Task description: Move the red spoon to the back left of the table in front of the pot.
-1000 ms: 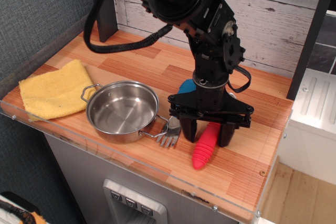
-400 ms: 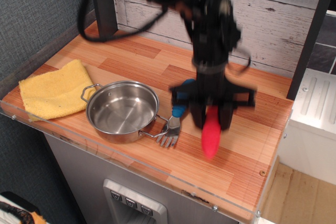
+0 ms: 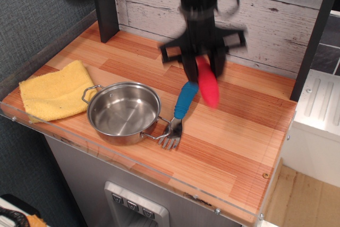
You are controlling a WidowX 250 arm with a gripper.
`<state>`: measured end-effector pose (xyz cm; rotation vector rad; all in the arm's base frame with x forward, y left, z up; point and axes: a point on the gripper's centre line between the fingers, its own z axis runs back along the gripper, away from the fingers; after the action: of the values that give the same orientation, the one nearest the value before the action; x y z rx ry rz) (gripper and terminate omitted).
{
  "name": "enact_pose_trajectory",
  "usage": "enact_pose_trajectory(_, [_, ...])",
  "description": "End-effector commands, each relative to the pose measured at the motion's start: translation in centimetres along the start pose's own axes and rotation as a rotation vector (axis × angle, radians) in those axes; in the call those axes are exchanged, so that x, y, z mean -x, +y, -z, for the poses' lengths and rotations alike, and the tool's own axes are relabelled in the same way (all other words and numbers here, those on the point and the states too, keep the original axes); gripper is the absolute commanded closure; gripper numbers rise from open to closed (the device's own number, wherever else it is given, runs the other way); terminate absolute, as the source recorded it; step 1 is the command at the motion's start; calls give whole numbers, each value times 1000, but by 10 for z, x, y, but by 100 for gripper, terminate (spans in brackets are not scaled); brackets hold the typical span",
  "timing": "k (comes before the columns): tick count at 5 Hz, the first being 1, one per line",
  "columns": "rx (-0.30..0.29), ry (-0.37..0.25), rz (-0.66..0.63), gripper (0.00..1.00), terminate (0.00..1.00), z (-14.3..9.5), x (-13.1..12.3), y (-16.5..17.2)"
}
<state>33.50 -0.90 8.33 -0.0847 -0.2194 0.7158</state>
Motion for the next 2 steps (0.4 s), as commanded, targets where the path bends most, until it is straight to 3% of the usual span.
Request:
enact_pose_trajectory(1, [-45, -112, -484, 100, 0, -4, -54, 27])
enact_pose_trajectory(2, [-65, -102, -741, 100, 0, 3, -72, 34])
